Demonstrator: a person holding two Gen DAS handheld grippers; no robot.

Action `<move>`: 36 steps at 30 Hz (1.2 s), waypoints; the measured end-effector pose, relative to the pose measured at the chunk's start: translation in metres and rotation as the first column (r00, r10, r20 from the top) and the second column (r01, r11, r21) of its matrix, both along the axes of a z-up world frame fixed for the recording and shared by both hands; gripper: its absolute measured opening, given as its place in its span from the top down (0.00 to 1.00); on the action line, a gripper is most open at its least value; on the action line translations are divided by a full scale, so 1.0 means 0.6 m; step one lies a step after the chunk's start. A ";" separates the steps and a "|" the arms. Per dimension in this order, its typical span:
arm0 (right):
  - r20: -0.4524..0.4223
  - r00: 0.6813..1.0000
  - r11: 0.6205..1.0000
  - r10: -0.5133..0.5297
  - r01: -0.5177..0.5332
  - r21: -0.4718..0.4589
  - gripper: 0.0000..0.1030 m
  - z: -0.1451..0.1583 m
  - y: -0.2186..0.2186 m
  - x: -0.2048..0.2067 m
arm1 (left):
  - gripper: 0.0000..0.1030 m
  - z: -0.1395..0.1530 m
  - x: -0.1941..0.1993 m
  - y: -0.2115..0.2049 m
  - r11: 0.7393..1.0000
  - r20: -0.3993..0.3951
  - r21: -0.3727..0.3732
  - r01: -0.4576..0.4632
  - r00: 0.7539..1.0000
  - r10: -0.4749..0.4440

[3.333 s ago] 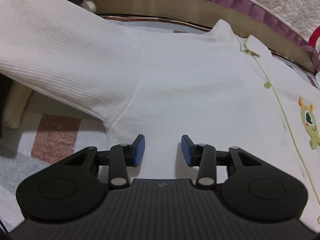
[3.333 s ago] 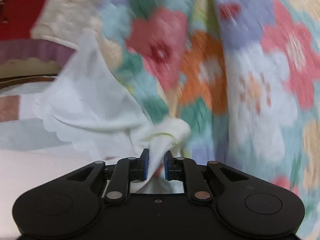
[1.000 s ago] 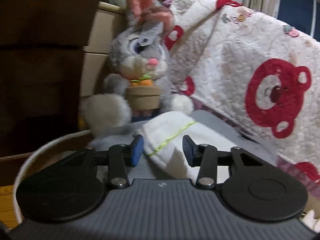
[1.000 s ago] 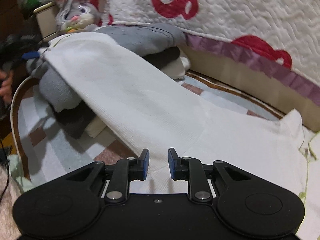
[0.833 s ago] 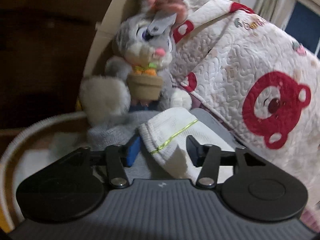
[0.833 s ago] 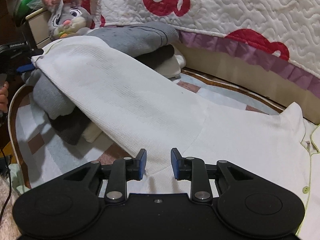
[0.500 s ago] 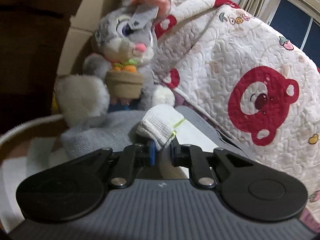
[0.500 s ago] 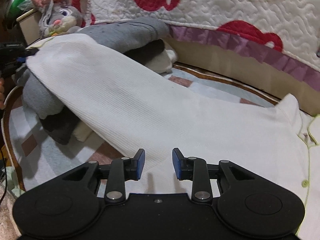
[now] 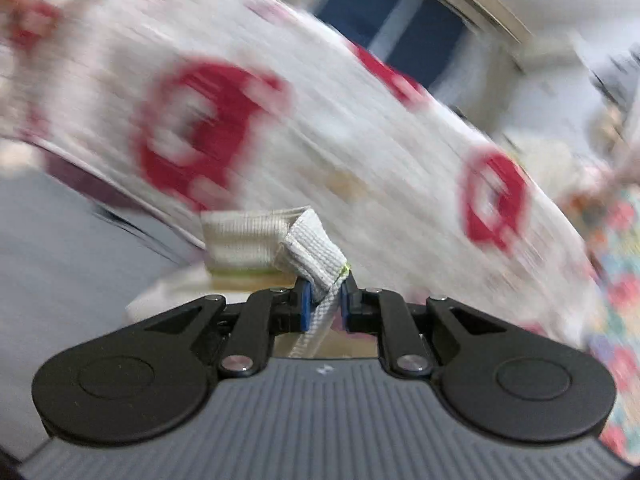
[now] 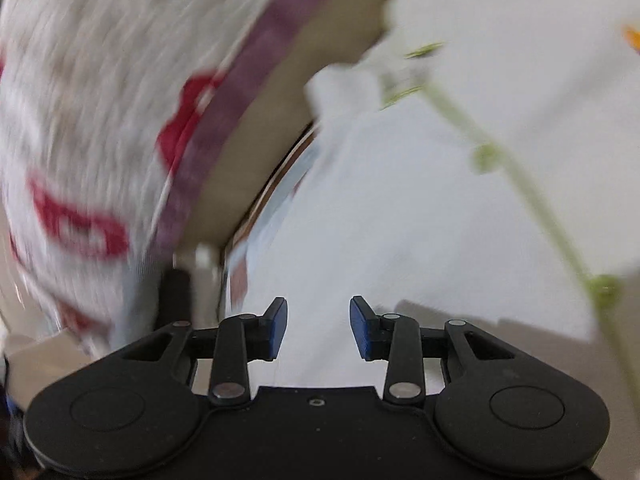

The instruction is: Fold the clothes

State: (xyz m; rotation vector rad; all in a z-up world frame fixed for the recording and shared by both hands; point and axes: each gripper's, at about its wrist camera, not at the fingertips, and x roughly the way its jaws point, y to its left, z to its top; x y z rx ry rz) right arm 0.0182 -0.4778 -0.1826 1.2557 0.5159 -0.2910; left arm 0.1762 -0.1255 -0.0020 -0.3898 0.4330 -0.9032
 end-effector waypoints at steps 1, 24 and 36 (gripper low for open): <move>0.011 0.999 0.999 -0.041 0.040 0.035 0.60 -0.008 -0.013 -0.014 | 0.85 -0.016 -0.011 -0.040 0.998 -0.032 0.006 0.056 0.998 -0.056; -0.118 0.993 0.999 -0.012 0.007 -0.040 0.48 -0.034 -0.031 -0.043 | 0.65 -0.235 0.060 -0.116 0.724 -0.186 0.646 0.244 0.969 -0.161; -0.259 0.951 0.899 0.169 -0.257 -0.356 0.60 -0.009 0.011 0.018 | 0.63 -0.264 0.029 -0.142 0.713 -0.153 0.658 0.242 0.970 -0.187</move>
